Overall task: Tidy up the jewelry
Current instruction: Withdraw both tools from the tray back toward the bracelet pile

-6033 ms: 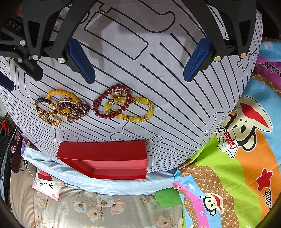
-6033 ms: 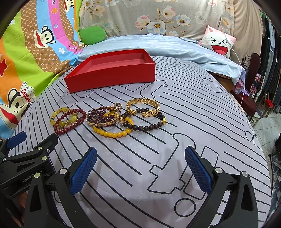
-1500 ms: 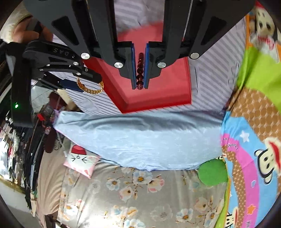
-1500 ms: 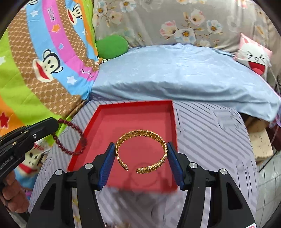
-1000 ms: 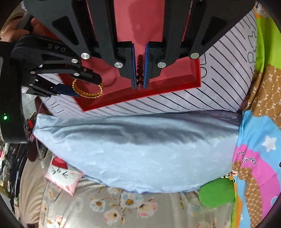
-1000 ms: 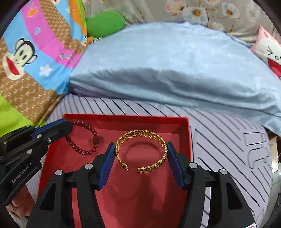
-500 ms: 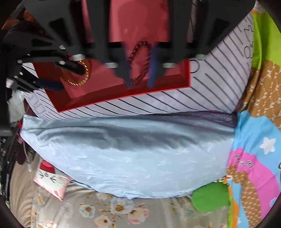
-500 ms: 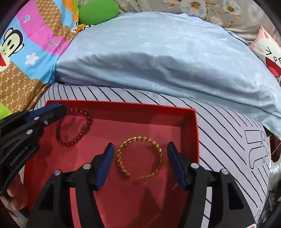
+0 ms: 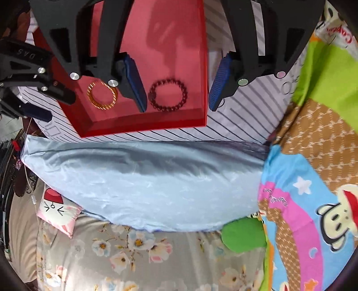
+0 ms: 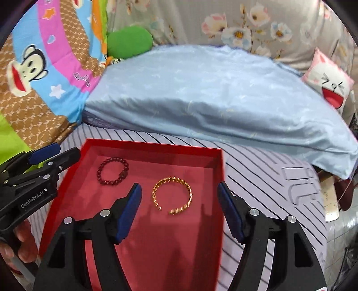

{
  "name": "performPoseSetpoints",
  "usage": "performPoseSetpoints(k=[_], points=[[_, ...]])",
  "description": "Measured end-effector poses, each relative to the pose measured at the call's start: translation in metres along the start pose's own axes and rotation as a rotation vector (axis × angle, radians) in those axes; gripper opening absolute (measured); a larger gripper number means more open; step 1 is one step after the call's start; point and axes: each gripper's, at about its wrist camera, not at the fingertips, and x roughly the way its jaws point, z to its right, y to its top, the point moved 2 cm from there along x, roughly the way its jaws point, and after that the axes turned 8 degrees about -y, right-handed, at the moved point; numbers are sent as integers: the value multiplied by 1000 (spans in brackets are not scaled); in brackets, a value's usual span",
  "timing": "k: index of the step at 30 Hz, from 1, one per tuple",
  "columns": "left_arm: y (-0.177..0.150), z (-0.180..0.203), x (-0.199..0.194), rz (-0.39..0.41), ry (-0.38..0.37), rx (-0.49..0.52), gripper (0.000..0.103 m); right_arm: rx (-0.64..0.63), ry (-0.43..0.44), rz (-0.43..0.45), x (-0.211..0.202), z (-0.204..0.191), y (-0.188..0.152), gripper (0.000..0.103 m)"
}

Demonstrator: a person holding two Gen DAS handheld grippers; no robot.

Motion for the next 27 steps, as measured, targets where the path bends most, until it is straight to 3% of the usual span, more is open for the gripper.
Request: performPoseSetpoints(k=[8, 14, 27], points=[[-43, 19, -71, 58, 31, 26, 54, 12, -12, 66, -76, 9, -55, 68], [-98, 24, -113, 38, 45, 4, 54, -12, -71, 97, -121, 9, -111, 68], [-215, 10, -143, -67, 107, -124, 55, 49, -70, -31, -150, 10, -239, 68]])
